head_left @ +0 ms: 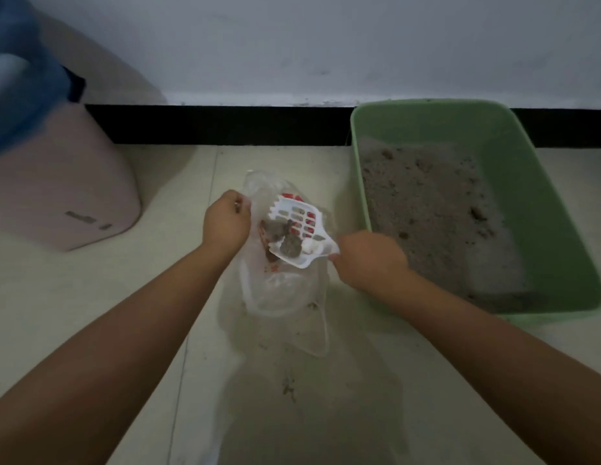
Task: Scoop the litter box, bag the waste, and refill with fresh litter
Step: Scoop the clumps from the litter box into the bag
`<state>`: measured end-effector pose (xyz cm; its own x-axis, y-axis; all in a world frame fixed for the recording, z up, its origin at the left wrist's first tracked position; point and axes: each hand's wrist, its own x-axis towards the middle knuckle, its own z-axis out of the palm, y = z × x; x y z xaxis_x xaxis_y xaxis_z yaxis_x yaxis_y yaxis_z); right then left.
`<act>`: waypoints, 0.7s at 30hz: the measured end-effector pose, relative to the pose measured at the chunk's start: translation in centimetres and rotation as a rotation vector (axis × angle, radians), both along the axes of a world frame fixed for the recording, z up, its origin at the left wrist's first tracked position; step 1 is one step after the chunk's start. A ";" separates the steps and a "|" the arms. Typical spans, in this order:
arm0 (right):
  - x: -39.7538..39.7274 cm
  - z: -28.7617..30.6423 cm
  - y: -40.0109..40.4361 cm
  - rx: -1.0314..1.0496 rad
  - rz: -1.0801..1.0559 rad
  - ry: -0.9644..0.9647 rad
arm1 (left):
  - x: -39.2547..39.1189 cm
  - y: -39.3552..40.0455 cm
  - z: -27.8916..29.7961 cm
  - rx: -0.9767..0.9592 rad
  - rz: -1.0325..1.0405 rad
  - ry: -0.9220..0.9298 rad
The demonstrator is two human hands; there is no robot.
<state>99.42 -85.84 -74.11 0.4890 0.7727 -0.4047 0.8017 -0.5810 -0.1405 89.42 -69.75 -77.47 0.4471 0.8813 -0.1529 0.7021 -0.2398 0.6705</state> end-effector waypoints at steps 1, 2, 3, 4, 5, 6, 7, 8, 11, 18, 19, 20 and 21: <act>-0.4 -0.2 0.5 -0.007 0.023 -0.030 | -0.1 0.0 -0.2 -0.013 0.010 -0.014; -0.9 -0.3 0.9 0.006 0.053 -0.075 | -0.3 0.1 -0.3 -0.019 0.013 -0.025; -1.4 -0.4 1.0 0.050 0.106 -0.180 | -0.5 0.1 -0.3 -0.020 0.011 -0.033; -1.7 -0.6 1.1 0.134 0.147 -0.299 | -0.7 0.2 -0.4 -0.019 0.010 -0.038; -1.9 -0.7 1.1 0.178 0.154 -0.338 | -1.0 0.3 -0.4 -0.018 0.013 -0.044; -1.9 -0.7 1.1 0.222 0.150 -0.345 | -1.3 0.5 -0.4 -0.015 0.020 -0.052; -1.7 -1.1 1.1 0.277 0.126 -0.347 | -1.5 0.7 -0.4 -0.014 0.030 -0.063; -1.5 -1.4 1.1 0.289 0.109 -0.327 | -1.8 0.9 -0.4 -0.015 0.042 -0.075; -1.4 -1.5 0.9 0.303 0.085 -0.346 | -2.6 1.7 -0.5 -0.026 0.073 -0.108; -1.2 -1.1 1.2 0.293 -0.002 -0.326 | -3.1 2.2 -0.4 -0.022 0.060 -0.080; -0.8 -0.9 1.3 0.283 -0.054 -0.297 | -3.0 2.2 -0.2 0.003 0.040 -0.055; -0.3 -0.7 1.1 0.275 -0.099 -0.209 | -3.0 2.0 -0.1 0.035 0.018 -0.029; 0.3 -0.6 0.8 0.303 -0.140 -0.139 | -2.9 1.8 0.1 0.071 -0.005 -0.006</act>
<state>99.69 -85.09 -74.73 0.6325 0.7694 -0.0894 0.7412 -0.6347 -0.2187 86.56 -67.90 -77.36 0.4524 0.8875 -0.0876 0.6965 -0.2903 0.6562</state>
